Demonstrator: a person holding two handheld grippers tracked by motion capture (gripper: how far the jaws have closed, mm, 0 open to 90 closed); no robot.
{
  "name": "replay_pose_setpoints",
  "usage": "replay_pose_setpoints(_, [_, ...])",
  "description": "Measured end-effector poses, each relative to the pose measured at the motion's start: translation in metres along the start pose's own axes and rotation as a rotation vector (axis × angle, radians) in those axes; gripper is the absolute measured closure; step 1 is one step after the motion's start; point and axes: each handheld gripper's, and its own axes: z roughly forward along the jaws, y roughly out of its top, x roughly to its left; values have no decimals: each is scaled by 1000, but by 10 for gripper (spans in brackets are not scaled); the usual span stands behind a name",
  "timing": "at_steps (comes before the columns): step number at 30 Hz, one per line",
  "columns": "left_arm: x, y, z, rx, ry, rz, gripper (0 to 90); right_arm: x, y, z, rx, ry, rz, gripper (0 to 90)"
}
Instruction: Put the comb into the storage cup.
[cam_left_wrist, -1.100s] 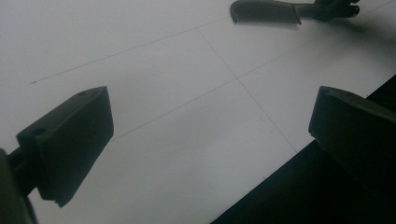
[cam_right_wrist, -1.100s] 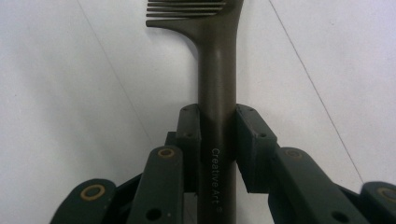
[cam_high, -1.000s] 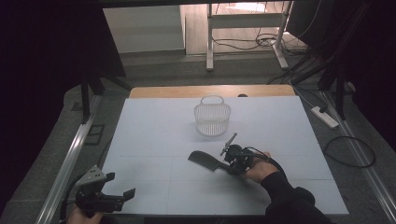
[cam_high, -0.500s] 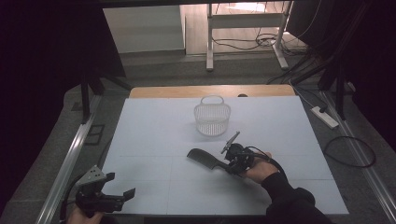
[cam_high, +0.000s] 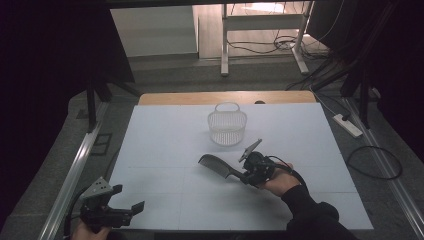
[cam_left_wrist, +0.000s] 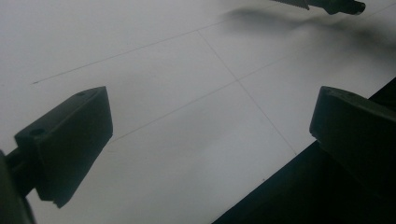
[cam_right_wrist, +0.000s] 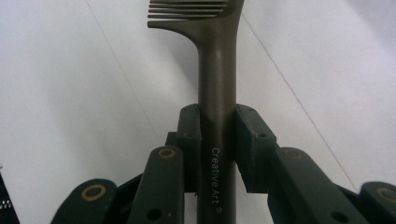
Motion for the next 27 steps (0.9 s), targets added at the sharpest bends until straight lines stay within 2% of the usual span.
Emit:
replay_pose_setpoints(12, [0, 0, -1, -10, -5, -2, 0, 2, 0, -11, -61, -11, 12, 730])
replay_pose_setpoints(23, [0, 0, -2, -15, -7, -2, 0, 1, 0, -23, -135, -21, 33, 730])
replay_pose_setpoints(27, [0, 0, -1, -15, -5, -2, 0, 2, 0, -27, -170, -31, 27, 730])
